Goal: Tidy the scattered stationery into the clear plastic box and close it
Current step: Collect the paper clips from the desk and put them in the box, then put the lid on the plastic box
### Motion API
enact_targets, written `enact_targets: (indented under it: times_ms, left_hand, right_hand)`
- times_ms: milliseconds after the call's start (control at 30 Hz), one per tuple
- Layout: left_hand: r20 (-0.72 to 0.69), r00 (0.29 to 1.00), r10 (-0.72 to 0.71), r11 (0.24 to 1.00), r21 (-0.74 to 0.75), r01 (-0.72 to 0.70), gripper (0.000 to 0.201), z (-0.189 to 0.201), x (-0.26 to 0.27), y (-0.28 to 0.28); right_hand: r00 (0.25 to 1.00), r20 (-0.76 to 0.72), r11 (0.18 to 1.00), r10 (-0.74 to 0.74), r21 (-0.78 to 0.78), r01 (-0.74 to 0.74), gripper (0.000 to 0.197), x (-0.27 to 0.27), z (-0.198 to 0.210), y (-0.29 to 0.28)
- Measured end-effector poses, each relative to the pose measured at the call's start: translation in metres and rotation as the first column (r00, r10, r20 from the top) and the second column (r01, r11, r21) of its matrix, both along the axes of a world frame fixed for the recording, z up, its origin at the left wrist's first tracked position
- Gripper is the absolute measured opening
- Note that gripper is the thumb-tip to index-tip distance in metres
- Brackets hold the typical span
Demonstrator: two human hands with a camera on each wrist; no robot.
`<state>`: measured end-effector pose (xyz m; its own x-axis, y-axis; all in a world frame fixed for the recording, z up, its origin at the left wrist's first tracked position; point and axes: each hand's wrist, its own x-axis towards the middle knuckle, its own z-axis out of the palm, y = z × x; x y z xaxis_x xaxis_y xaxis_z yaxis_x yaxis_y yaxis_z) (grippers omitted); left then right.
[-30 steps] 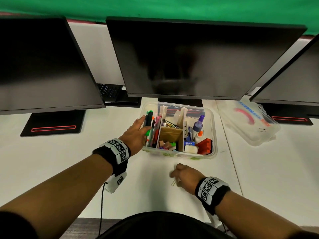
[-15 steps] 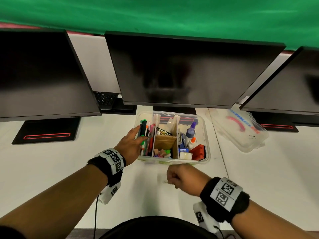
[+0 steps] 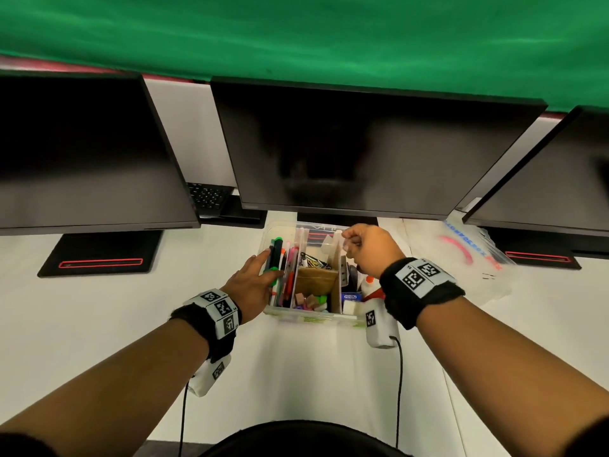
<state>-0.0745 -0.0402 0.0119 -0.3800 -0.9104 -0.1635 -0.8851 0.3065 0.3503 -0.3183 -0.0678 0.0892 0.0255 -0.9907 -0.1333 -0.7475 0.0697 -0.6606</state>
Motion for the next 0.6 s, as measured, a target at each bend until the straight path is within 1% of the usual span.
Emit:
enact_targets:
  times_ms: [67, 133, 200, 267, 300, 333, 400, 433, 533, 600]
  left_hand:
    - [-0.009, 1.0, -0.001, 1.0, 0.0, 0.001, 0.049, 0.001, 0.0, 0.001]
    - [-0.012, 1.0, -0.002, 1.0, -0.009, 0.002, 0.047, 0.005, -0.002, 0.003]
    - [0.004, 1.0, 0.01, 1.0, -0.007, -0.01, 0.047, 0.008, -0.004, 0.004]
    - [0.008, 0.999, 0.031, 1.0, -0.004, -0.031, 0.051, 0.01, -0.006, 0.004]
    - [0.003, 0.999, 0.048, 0.999, -0.001, -0.048, 0.054, 0.009, -0.006, 0.004]
    - [0.003, 0.997, 0.071, 0.997, 0.007, -0.071, 0.058, 0.009, -0.006, 0.003]
    - [0.012, 0.992, 0.127, 0.991, 0.044, -0.127, 0.065, 0.009, -0.01, 0.001]
    - [0.015, 0.987, 0.158, 0.985, 0.062, -0.158, 0.068, 0.009, -0.013, 0.0]
    - [0.008, 0.973, 0.23, 0.97, 0.081, -0.23, 0.073, 0.008, -0.021, 0.001]
    - [0.024, 0.965, 0.26, 0.962, 0.074, -0.261, 0.072, 0.004, -0.023, 0.001]
  right_hand:
    - [0.998, 0.047, 0.999, -0.034, 0.004, 0.034, 0.018, -0.021, 0.002, 0.0]
    - [0.995, 0.039, 0.996, -0.089, -0.018, 0.089, 0.014, -0.047, 0.003, 0.001]
    - [0.983, 0.036, 0.983, -0.178, -0.032, 0.179, 0.011, -0.08, -0.001, 0.001]
    - [0.962, 0.007, 0.961, -0.275, -0.012, 0.275, 0.01, -0.116, -0.014, 0.001]
    - [0.951, -0.053, 0.952, -0.306, 0.002, 0.306, 0.01, -0.134, -0.025, 0.001]
    - [0.937, -0.155, 0.946, -0.314, 0.03, 0.322, 0.012, -0.15, -0.036, 0.002]
    - [0.889, -0.375, 0.941, -0.263, 0.106, 0.323, 0.025, -0.175, -0.058, 0.009]
    - [0.87, -0.436, 0.935, -0.229, 0.15, 0.321, 0.033, -0.185, -0.07, 0.014]
    - [0.85, -0.492, 0.899, -0.19, 0.26, 0.351, 0.051, -0.202, -0.099, 0.029]
    - [0.837, -0.517, 0.884, -0.178, 0.29, 0.367, 0.058, -0.211, -0.116, 0.034]
